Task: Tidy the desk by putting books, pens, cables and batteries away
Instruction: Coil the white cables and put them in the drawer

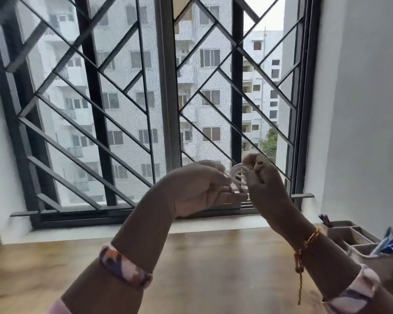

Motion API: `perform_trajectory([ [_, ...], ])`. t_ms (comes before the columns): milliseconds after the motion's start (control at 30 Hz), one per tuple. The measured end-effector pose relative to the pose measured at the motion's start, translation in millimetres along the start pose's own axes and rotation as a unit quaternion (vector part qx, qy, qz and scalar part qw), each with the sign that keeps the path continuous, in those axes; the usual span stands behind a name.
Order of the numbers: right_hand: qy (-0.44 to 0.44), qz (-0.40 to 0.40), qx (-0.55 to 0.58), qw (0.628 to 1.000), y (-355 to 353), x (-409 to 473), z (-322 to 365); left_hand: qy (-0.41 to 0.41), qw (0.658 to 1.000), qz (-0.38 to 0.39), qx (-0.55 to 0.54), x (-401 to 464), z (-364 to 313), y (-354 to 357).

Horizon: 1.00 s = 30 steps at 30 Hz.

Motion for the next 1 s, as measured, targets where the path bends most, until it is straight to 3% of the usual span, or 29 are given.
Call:
perform_trajectory([
  [167, -0.011, -0.023, 0.015, 1.000, -2, 7, 9, 0.055, 0.997, -0.047, -0.005, -8, 0, -2],
  [333, -0.033, -0.031, 0.015, 0.999, -6, 10, 16, 0.064, 0.986, -0.150, 0.041, -7, 7, -13],
  [467, -0.047, 0.006, 0.016, 0.999, 5, 2, 22, 0.067, 0.980, -0.184, 0.034, -5, 11, -9],
  [600, -0.006, 0.004, 0.090, 0.996, 1, 4, 22, 0.109, 0.948, -0.268, 0.134, -10, 3, -13],
  [800, 0.031, -0.052, 0.236, 0.970, -17, 13, 24, 0.205, 0.860, -0.388, 0.261, -19, -14, -22],
  [867, 0.038, -0.075, 0.242, 0.967, -20, 11, 23, 0.207, 0.845, -0.395, 0.297, -19, -11, -18],
  [1000, 0.093, -0.121, 0.272, 0.950, -26, 10, 14, 0.230, 0.851, -0.360, 0.307, -15, -6, -7],
])
Point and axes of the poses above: each hand's wrist, its own x-axis towards the middle knuckle, its own y-axis out of the palm, z = x × y, the point moved 6 cm from there along x, towards the middle knuckle, and after that the axes turned 11 degrees about -y, right-handed, at the moved point
